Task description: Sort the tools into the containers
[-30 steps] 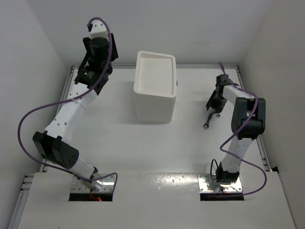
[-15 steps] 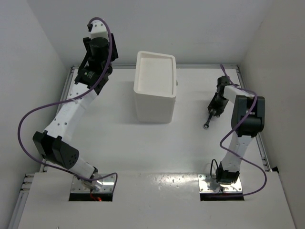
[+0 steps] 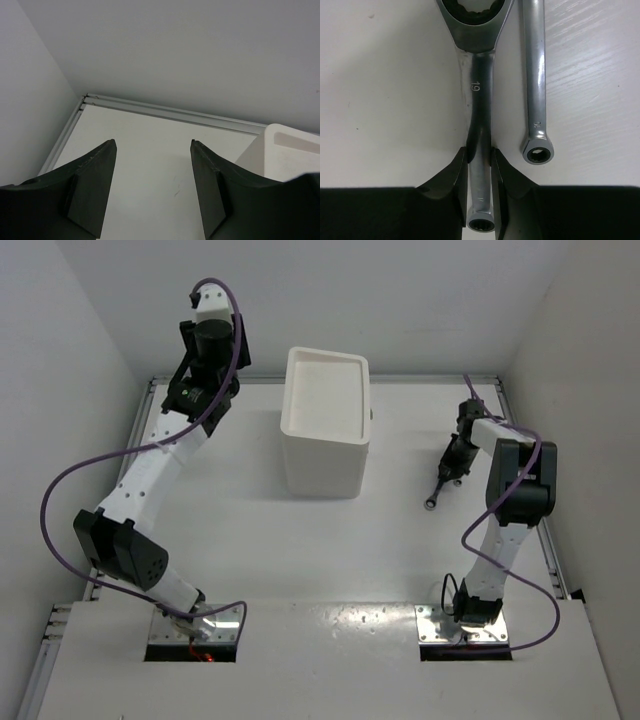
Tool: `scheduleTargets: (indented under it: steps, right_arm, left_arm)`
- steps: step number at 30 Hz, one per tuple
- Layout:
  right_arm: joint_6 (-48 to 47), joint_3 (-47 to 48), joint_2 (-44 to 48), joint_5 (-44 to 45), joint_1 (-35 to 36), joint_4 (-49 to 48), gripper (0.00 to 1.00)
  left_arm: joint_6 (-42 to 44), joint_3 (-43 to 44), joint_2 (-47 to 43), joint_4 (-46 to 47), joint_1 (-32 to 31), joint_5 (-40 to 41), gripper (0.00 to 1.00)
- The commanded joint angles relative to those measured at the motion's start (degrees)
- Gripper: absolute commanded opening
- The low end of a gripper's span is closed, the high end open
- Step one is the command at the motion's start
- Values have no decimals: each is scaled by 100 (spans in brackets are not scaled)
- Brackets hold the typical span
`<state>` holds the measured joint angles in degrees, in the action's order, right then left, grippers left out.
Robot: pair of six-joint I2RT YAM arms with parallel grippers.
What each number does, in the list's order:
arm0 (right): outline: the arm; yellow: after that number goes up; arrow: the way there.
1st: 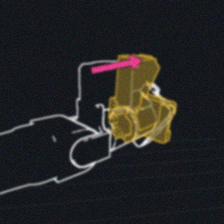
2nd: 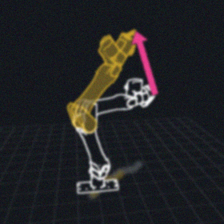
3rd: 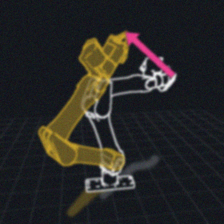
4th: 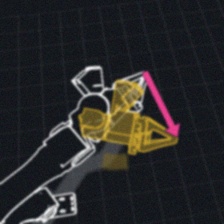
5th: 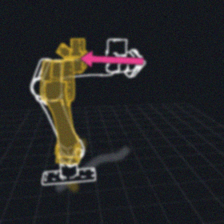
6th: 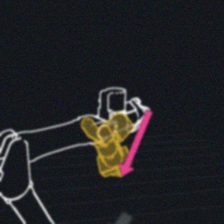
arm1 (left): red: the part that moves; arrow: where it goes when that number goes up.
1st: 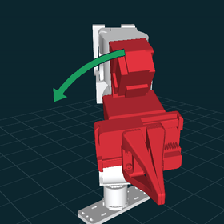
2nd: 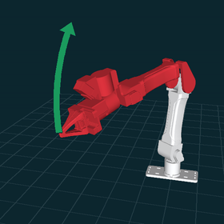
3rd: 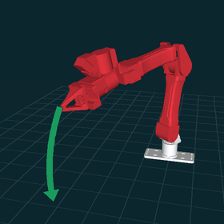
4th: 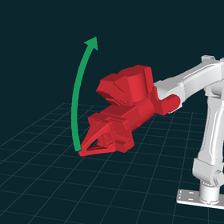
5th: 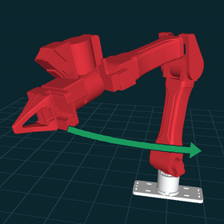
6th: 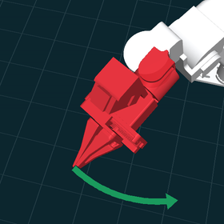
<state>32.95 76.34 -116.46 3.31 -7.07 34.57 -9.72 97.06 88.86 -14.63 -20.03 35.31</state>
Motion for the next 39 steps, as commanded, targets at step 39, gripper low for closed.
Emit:
scheduleTargets:
  steps: [39]
  right_arm:
    - [-229, 3520, 1768, -5446, 188, 678, 0]
  left_arm:
    - [-241, -1092, -264, -84, 122, -376, 67]
